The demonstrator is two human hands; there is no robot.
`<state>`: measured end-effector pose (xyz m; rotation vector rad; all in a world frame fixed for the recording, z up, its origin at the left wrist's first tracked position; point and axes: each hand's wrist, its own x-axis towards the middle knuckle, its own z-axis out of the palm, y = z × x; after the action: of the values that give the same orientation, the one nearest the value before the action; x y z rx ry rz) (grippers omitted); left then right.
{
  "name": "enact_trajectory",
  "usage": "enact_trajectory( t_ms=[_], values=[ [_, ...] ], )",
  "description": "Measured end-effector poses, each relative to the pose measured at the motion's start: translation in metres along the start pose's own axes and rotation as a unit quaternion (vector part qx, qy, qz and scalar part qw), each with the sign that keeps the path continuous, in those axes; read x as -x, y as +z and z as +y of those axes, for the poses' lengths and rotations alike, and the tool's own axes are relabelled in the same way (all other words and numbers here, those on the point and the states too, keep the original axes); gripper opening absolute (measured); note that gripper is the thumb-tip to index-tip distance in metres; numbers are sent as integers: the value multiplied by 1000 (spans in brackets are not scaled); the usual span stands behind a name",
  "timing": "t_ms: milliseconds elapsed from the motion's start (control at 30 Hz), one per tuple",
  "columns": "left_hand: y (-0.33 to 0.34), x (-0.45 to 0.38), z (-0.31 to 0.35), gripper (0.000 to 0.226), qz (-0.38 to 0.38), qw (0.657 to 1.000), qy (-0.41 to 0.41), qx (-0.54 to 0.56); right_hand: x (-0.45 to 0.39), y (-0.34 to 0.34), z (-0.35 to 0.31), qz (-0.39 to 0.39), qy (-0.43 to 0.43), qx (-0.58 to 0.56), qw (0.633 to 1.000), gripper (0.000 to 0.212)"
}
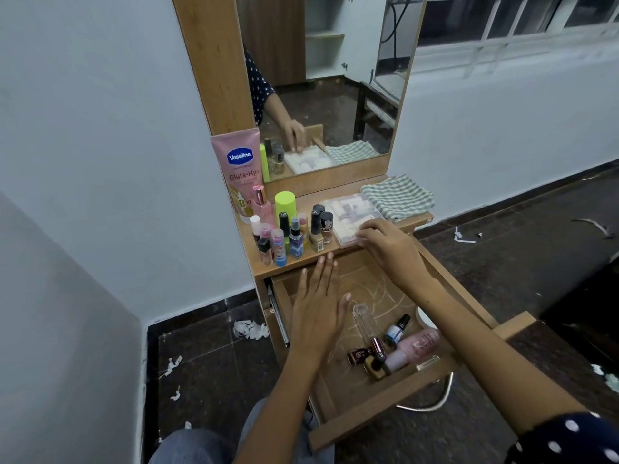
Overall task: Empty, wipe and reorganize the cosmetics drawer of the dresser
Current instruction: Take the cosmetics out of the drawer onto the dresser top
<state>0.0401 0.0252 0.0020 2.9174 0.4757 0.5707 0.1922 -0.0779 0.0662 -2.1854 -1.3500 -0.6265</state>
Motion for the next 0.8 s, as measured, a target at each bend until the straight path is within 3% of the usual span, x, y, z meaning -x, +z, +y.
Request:
enact_trajectory(
  t_ms=[333, 533, 633, 700, 800],
  values=[
    [1, 1, -1, 59, -1, 1000, 5, -3, -28, 18, 10, -57, 53, -89, 993, 23],
    [2, 2, 0, 59, 5, 1000, 2, 0, 29, -11, -20, -11, 99, -109, 989, 11],
    [0, 3, 0, 57, 8, 1000, 7, 15, 60, -13, -26, -148, 190, -97, 966, 8],
    [-1, 3, 0, 56, 14, 1000, 7, 22, 70, -8, -27, -253, 231, -39, 939, 19],
    [-3, 3, 1, 55, 18, 999, 6, 31, 68, -3, -38, -336, 245, 41, 908, 41]
  ],
)
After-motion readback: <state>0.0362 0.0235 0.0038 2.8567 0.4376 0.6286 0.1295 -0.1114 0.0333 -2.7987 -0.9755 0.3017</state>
